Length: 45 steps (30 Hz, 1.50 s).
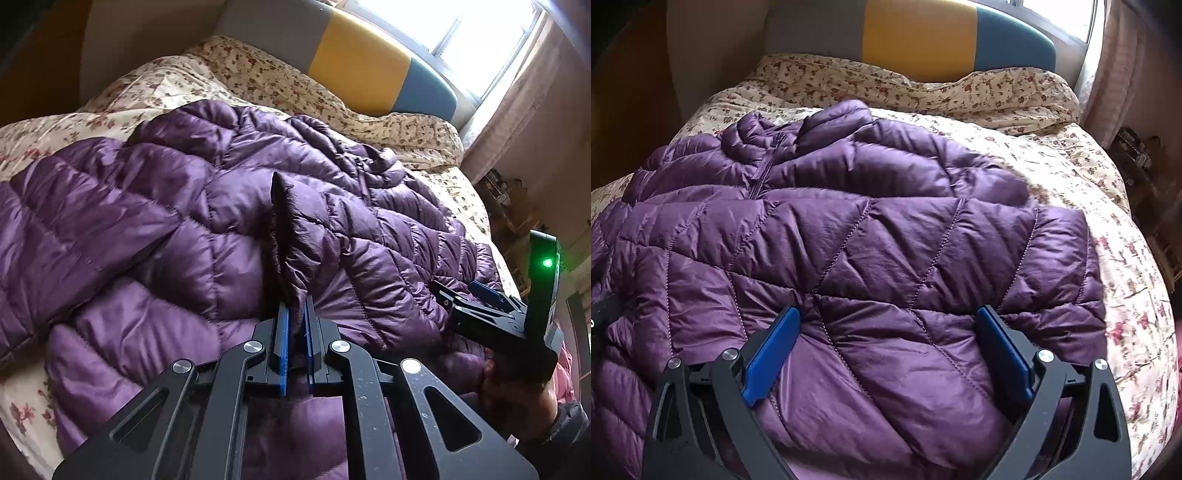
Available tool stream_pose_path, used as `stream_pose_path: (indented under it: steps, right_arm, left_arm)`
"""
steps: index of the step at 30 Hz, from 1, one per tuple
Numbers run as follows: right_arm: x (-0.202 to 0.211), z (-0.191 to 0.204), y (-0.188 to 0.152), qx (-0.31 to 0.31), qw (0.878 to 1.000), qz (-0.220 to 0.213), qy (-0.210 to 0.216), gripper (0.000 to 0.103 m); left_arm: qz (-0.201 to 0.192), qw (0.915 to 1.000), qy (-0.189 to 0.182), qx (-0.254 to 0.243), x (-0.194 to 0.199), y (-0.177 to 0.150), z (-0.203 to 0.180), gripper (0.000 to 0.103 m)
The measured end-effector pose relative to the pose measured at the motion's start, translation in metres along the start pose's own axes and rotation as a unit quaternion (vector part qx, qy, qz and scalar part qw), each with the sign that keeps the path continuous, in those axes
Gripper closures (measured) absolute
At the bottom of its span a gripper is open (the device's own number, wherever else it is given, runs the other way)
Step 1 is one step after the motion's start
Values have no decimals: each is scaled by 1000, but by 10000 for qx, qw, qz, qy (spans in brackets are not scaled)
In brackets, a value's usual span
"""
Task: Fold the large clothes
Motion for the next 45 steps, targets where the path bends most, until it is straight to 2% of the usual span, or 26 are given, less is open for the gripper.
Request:
stream_pose_path:
  steps: [3, 4, 5, 6, 7, 8, 11, 15, 17, 19, 23, 27, 30, 39, 43, 44, 45]
  right_arm:
    - [-11, 6, -3, -32, 10000, 12, -52, 6]
    - [-12, 7, -4, -29, 10000, -11, -77, 6]
    - [-14, 7, -4, -48, 10000, -25, -78, 6]
    - [-15, 6, -4, -72, 9999, -36, -64, 6]
    - [-17, 6, -4, -94, 9999, -50, -46, 5]
    - [-17, 6, -5, -102, 9999, -56, -36, 5]
    - [-18, 5, -5, -125, 9999, -74, -9, 5]
    - [-13, 2, -2, -110, 9999, -1, 53, 4]
    - [-8, 0, 0, -48, 9999, 61, 136, 4]
    - [5, -10, 1, -146, 9996, -21, 261, 4]
    - [25, -42, 5, -539, 9979, -324, 147, 4]
    - [9, -68, 9, -868, 9962, -92, -20, 5]
    - [-6, -64, 5, -785, 9968, 17, -160, 5]
    - [-23, -51, -1, -597, 9964, -66, -600, 3]
    - [-24, -52, -3, -609, 9963, -120, -595, 3]
    - [-24, -52, -3, -604, 9962, -128, -609, 3]
    - [-24, -52, -3, -605, 9962, -132, -610, 3]
  left_arm:
    - [-52, 10000, 30, 35, 3, -1, 1, 95]
    - [-92, 9999, 62, 42, 6, -2, 0, 91]
    - [-133, 9998, 103, 83, 9, -3, 0, 68]
    - [-278, 9994, 98, 177, 17, -5, 1, 37]
    - [-441, 9987, 99, 237, 23, -7, 2, 28]
    - [-605, 9977, 178, 248, 30, -9, 0, 27]
    - [-724, 9970, 235, 134, 38, -7, -8, 30]
    - [-570, 9975, 265, -322, 25, 6, -36, 50]
    - [-428, 9980, 218, -418, 13, 11, -44, 52]
    - [-276, 9982, 300, -449, -1, 14, -48, 52]
    - [-130, 9980, 449, -431, -20, 16, -44, 52]
    - [-82, 9987, 397, -308, -27, 14, -35, 52]
    - [-74, 9990, 350, -275, -31, 12, -30, 52]
    - [-154, 9995, 221, -170, -33, 8, -25, 52]
    - [-143, 9997, -9, 200, -11, 3, -14, 52]
    - [-166, 9995, -30, 269, -3, 0, -12, 52]
    - [-207, 9990, 46, 386, 8, -4, -6, 43]
Point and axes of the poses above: each gripper's, at about its wrist camera, not at the fingertips, and x roughly against the way its jaws point, z to its left, y to its top, the point moved 1 cm from there along -x, roughly the way its jaws point, and after that the axes turned 6 degrees about z, right-handed, at the moved point
